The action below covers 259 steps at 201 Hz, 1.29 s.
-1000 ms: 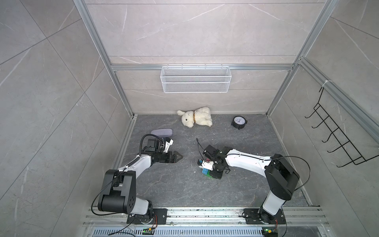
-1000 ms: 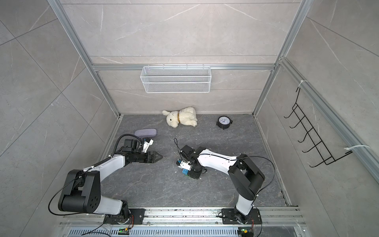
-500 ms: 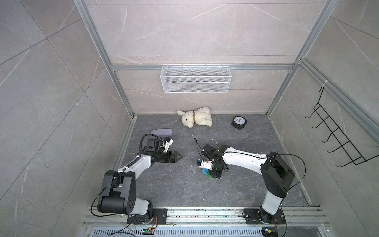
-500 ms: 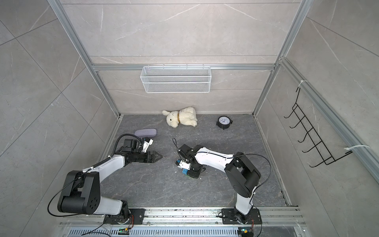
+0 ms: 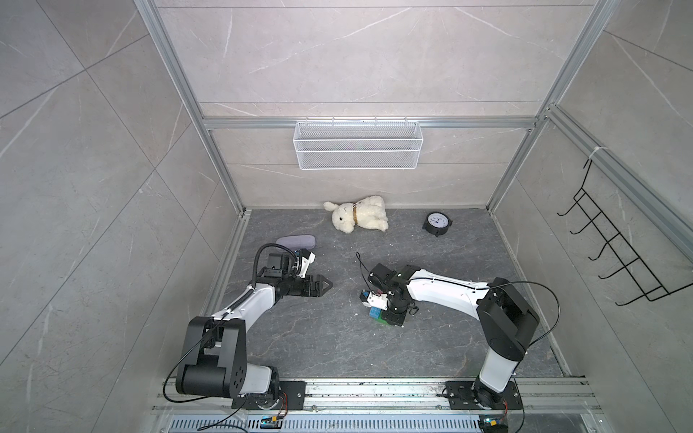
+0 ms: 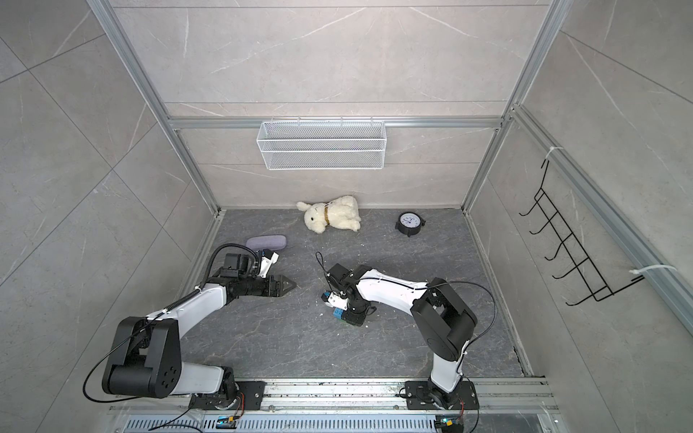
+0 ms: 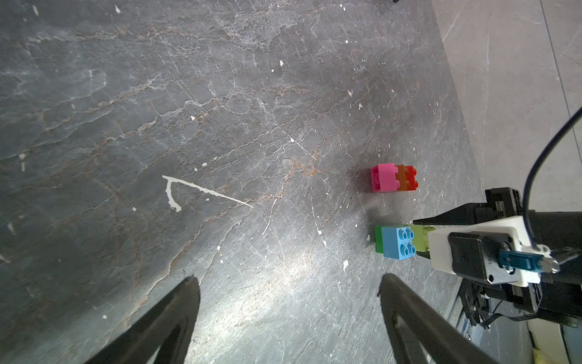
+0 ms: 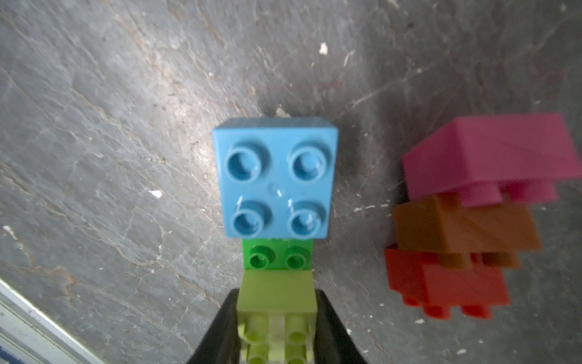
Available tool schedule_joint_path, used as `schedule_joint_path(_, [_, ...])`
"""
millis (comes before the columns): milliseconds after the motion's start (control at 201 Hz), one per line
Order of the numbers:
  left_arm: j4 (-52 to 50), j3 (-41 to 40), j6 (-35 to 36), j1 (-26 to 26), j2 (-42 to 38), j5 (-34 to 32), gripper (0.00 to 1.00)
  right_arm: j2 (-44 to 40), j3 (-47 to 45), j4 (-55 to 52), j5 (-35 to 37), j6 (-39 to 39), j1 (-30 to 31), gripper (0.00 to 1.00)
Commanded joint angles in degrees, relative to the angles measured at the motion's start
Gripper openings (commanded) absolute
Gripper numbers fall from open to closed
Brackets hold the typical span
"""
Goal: Assemble the letter y with lego
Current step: Assemble the lego brick with the lego brick.
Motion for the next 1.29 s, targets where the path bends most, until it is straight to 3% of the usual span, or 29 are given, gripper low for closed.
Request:
schedule_joint_path(0, [-0.86, 2.27, 2.24, 0.45, -1.27, -0.50, 0.92, 7.79, -5.92, 3.60, 0.77, 2.08, -0.07, 0.17])
schedule_joint_path(129, [-0.99, 2.22, 2.61, 1.03, -1.76, -0.80, 0.92, 7.27, -7.52, 4.14, 3.07, 0.96, 0.76, 0.17])
schedule_joint_path(567, [-0.61, 0.82, 3.58, 4.78, -5.56, -1.24, 0.93, 9.85, -6.29, 1.78, 1.43, 1.35, 0.90, 0.15])
schedule_joint_path(1015, [-0.51, 2.22, 3.00, 5.71, -3.27, -0.38, 0.93, 9.49, -3.51, -1.03, 0.00, 8.55, 0.37, 0.18])
schedule_joint_path(1135, [-0.86, 2.69, 2.98, 5.80, -2.73, -0.40, 0.92, 9.51, -3.44, -0.75, 0.25, 8.12, 0.30, 0.22])
schedule_joint_path(1284, [-0.95, 2.67, 2.88, 5.88, -2.51, -0.16, 0.93, 7.45, -0.98, -1.61, 1.46, 7.57, 0.28, 0.35])
